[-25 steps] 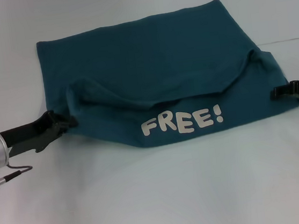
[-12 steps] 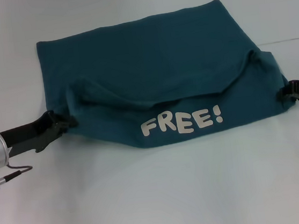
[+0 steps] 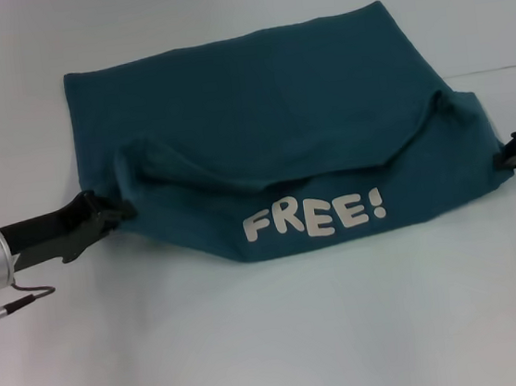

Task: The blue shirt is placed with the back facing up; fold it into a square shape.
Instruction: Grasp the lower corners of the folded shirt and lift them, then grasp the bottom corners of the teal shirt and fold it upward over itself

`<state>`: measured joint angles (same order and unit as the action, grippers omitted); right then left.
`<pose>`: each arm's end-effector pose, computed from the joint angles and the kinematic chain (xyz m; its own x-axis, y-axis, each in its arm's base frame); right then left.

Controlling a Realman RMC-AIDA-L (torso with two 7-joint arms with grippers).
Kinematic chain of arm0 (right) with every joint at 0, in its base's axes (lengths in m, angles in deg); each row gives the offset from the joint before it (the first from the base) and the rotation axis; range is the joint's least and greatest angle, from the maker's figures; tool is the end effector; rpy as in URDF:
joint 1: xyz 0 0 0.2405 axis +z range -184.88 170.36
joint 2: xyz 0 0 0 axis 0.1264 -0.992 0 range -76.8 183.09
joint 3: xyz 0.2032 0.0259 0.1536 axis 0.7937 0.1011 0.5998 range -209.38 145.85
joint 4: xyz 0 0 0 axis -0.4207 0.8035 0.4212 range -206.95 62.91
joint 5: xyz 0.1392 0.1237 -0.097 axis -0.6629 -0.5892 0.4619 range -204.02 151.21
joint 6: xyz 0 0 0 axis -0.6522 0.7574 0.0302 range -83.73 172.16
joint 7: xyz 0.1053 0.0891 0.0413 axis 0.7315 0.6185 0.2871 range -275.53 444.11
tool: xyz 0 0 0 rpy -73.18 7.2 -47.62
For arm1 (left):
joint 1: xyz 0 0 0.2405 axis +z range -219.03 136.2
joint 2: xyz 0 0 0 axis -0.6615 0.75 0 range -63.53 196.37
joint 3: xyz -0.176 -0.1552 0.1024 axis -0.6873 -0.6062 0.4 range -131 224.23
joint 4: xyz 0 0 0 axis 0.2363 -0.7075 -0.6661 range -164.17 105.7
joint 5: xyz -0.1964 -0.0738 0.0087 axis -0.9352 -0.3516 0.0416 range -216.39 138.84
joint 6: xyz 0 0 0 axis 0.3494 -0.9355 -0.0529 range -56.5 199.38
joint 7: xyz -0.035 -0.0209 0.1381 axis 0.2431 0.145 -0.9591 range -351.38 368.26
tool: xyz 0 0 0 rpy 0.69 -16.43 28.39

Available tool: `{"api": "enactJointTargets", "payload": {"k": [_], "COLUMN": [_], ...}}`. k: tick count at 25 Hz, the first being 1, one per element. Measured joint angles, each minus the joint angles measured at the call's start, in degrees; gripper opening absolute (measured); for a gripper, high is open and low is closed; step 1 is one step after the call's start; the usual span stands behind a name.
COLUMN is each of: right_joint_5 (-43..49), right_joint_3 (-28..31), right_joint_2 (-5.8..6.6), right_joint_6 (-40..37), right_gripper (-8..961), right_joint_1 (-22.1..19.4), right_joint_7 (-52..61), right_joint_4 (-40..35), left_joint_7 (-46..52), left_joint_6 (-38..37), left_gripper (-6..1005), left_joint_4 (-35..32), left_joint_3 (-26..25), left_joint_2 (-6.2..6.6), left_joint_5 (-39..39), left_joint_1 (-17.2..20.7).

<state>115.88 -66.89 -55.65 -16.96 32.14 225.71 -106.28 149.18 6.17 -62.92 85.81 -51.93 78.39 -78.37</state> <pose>0.3342 0.4118 0.0815 0.1928 -0.8250 -0.5312 -0.9432 -0.0066 -0.3322 -0.2707 0.3958 0.0000 -0.0494 0.8142 0.5784 0.9868 -0.0495 0.1540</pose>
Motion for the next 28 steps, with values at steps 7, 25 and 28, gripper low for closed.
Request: {"api": "enactJointTargets", "payload": {"k": [7,25,28], "right_joint_5": [0.31,4.35,4.55], "right_joint_3": [1.18,1.42,1.1], "right_joint_2": [0.66,2.3,2.29], "right_joint_6": [-17.16,-41.3,-43.86], "right_gripper": [33,32,33], "right_joint_1": [-2.75,-10.25,-10.67], "right_joint_7": [0.45,0.79,-0.07], "right_joint_4": [-8.1,-12.55,-12.52], "left_joint_7": [0.3,-0.37,-1.27], "left_joint_6": [-9.05,-40.7,-42.12], "left_gripper": [35,34,34], "left_joint_4": [-3.37,-16.76,-17.03], "left_joint_3": [-1.95,-11.88,-12.1], "left_joint_2": [1.07,1.76,1.53], "left_joint_5": [2.68,24.06,25.18], "left_joint_1": [1.55,10.74,11.65]}}
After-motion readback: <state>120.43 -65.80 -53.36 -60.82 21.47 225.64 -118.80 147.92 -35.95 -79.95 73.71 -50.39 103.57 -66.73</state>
